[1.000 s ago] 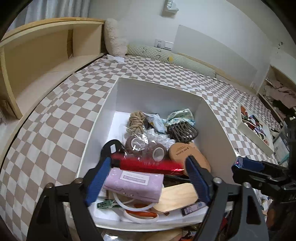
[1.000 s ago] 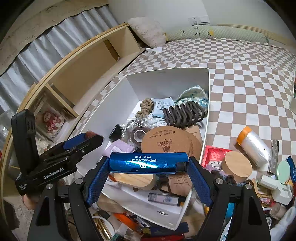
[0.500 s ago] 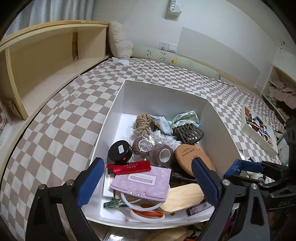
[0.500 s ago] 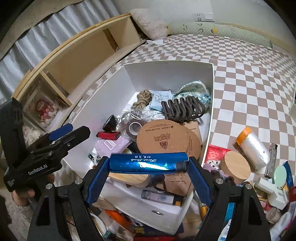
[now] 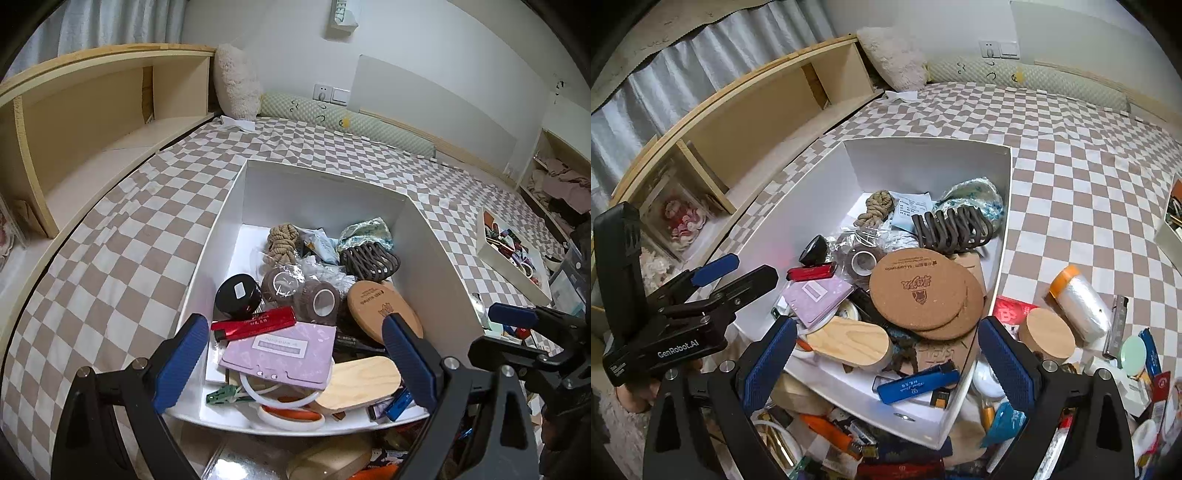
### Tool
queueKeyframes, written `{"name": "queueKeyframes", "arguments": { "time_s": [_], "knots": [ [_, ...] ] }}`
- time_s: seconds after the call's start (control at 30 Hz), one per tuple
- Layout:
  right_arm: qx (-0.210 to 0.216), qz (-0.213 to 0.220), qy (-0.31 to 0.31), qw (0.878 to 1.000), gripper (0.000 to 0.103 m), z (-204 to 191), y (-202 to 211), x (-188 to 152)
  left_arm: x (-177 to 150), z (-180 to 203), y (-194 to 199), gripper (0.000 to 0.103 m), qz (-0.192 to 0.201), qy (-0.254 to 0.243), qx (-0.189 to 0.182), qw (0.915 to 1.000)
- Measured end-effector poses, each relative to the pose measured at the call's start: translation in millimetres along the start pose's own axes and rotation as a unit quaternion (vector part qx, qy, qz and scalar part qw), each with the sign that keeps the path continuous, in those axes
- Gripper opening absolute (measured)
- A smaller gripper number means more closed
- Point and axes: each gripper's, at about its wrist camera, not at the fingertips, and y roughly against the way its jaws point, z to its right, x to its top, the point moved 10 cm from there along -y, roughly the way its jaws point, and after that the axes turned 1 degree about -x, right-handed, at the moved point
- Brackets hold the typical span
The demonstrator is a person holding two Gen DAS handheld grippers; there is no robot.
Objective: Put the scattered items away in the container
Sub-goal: 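Open both tools to release the lighters inside the white box, then withdraw both tools from the white box back over the pile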
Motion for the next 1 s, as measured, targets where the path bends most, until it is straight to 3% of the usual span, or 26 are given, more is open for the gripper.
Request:
{"name": "queueKeyframes", "arguments": {
  "time_s": [0.3, 0.37, 1.0],
  "knots": [
    [-0.01, 0.012, -0.005, 1.0, 0.099, 2.3, 19.5, -5.7, -3.5, 8.9, 23.1, 0.096, 0.008, -0.011, 0.001, 0.9999],
    [-0.011, 0.014, -0.007, 1.0, 0.099, 3.1, 23.6, -7.8, -3.4, 11.4, 30.2, 0.103, 0.014, -0.015, 0.002, 0.9998],
    [-0.033, 0.039, -0.017, 0.999, 0.099, 15.2, 79.2, -31.6, -13.3, 34.9, 80.2, 0.103, 0.033, -0.038, 0.018, 0.9986]
  ]
}}
